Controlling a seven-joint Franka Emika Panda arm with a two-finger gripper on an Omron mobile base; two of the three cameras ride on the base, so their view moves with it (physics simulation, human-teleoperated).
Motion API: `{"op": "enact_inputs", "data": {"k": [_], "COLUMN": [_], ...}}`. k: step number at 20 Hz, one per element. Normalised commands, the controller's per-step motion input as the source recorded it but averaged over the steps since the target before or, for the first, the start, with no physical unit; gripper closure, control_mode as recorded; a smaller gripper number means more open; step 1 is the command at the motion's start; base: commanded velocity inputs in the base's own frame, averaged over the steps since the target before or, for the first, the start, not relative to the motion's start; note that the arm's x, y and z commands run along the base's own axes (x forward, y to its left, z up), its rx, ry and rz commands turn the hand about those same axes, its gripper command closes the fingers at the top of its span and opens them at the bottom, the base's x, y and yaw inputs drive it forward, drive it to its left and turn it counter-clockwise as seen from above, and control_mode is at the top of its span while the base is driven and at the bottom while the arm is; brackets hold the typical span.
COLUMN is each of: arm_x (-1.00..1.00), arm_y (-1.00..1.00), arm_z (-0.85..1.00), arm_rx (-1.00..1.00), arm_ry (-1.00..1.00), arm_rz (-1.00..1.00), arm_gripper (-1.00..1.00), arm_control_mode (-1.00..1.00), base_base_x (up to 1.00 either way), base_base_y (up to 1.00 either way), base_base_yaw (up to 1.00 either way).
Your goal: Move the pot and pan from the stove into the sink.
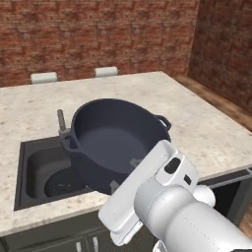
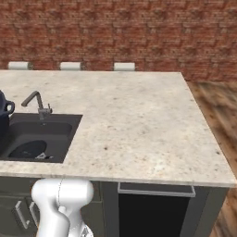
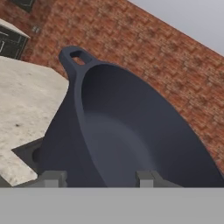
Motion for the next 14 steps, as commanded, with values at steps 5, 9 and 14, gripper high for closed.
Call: {"op": "enact_inputs", "data": {"k": [5, 9, 14], "arm_x": [0.00, 0.00, 0.00], "arm_y": [0.00, 0.00, 0.00], "arm_z": [0.00, 0.00, 0.00], "arm_rx": [0.00, 0.00, 0.00], "arm_ry": [0.00, 0.00, 0.00], "arm_rz": [0.00, 0.00, 0.00], "arm_gripper": [1.00, 1.00, 1.00], "arm_control_mode": [1.00, 1.00, 1.00], "base_base_x": [0.55, 0.06, 0.00], "base_base_y": [0.28, 0.12, 0.00], "base_base_yaw": [0.00, 0.00, 0.00]}}
